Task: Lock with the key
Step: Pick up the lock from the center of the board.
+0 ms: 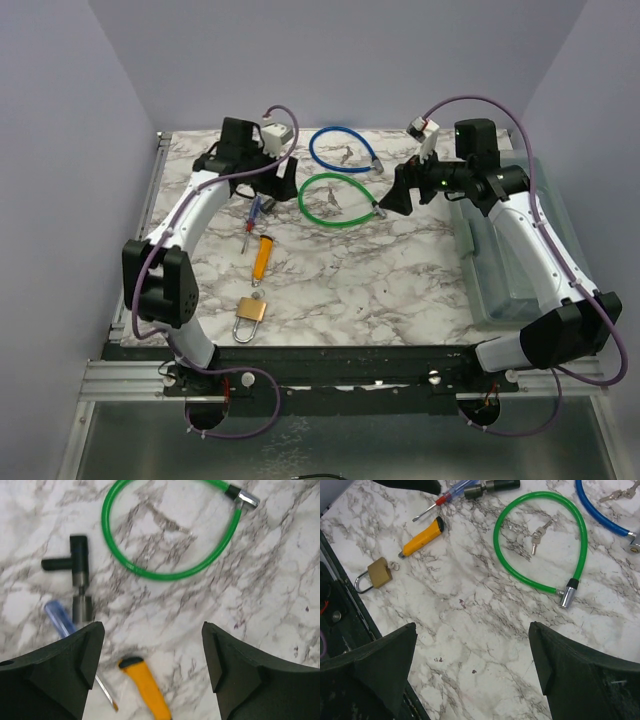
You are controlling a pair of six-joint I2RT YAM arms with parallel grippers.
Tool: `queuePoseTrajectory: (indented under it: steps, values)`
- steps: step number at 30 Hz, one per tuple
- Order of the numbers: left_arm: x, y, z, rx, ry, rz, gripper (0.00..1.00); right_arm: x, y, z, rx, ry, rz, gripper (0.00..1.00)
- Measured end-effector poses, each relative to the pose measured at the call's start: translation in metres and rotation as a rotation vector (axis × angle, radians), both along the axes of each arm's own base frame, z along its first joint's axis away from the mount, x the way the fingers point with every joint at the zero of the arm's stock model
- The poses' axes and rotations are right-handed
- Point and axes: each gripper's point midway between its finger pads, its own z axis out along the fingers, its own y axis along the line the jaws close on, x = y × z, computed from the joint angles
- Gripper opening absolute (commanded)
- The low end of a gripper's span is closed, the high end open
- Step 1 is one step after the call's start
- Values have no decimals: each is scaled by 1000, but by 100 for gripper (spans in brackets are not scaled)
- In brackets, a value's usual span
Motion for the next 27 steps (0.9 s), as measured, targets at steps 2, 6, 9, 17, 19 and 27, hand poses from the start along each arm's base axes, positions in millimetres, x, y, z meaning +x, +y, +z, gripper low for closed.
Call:
queuePoseTrajectory:
  steps: [2, 6, 9, 17, 19, 27]
  values:
    - [-21, 30, 4, 17, 27, 36, 86, -1, -1, -6, -7, 10, 2, 100]
    - [-73, 64, -8, 52, 122, 99, 93, -2, -1, -10, -10, 18, 4, 100]
    - [-117, 75, -10, 65, 183, 132, 96, -2, -1, -10, -11, 17, 5, 100]
    - [-184, 100, -31, 192, 240, 71, 99, -2, -1, -10, -14, 12, 8, 100]
    - [-203, 108, -47, 245, 260, 12, 99, -2, -1, -10, -14, 11, 9, 100]
    - [-264, 129, -91, 405, 254, -288, 99, -4, 1, -9, -5, 15, 20, 100]
